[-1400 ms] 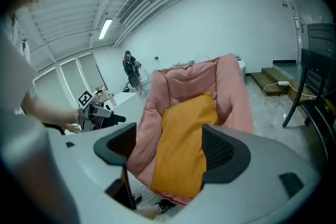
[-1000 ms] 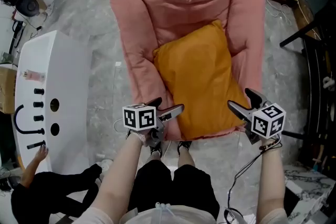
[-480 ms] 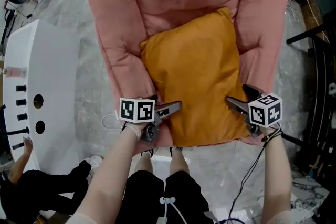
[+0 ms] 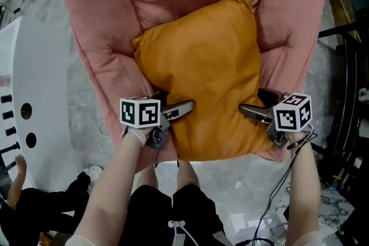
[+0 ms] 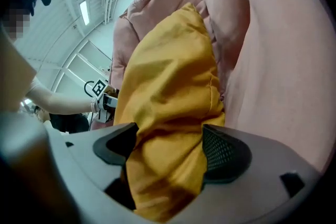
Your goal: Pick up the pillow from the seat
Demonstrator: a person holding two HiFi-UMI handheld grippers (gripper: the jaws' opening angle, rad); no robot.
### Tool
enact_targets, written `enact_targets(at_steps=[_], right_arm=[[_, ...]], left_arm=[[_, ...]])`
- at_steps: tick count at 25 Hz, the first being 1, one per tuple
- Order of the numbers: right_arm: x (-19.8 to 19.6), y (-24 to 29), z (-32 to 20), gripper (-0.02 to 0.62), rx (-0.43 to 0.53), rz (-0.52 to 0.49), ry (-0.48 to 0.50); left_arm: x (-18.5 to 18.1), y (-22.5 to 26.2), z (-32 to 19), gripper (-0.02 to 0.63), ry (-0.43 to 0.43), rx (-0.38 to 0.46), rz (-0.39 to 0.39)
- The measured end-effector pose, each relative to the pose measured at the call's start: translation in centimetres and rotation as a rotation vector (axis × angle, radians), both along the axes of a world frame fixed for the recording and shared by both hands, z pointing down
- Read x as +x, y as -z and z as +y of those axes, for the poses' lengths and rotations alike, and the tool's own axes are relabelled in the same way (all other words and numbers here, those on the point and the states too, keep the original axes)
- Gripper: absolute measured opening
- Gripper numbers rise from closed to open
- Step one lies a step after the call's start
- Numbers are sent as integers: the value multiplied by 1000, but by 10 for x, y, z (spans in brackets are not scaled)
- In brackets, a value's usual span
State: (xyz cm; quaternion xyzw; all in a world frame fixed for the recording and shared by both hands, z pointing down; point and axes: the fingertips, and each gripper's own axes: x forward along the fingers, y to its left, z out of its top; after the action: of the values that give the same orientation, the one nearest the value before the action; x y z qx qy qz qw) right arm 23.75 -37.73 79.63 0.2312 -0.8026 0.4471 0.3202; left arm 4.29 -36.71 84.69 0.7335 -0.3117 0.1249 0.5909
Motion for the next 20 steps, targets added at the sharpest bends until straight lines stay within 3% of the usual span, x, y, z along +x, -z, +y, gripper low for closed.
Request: enact_targets(at_steps=[7,13,16,20], right_arm=[[-11,-38,-4,376,1,151,79],[-21,-23,2,149,118,185,175],[-24,-9,7,103,146,163,178],[-33,12,13,83,168,109,166]], left_arm=[[19,-15,-13,534,3,55,-24],[11,1,-13,287,35,114,-26],[8,16,-9,213,56,146,-31],[0,37,-7,178,86,195,-45]])
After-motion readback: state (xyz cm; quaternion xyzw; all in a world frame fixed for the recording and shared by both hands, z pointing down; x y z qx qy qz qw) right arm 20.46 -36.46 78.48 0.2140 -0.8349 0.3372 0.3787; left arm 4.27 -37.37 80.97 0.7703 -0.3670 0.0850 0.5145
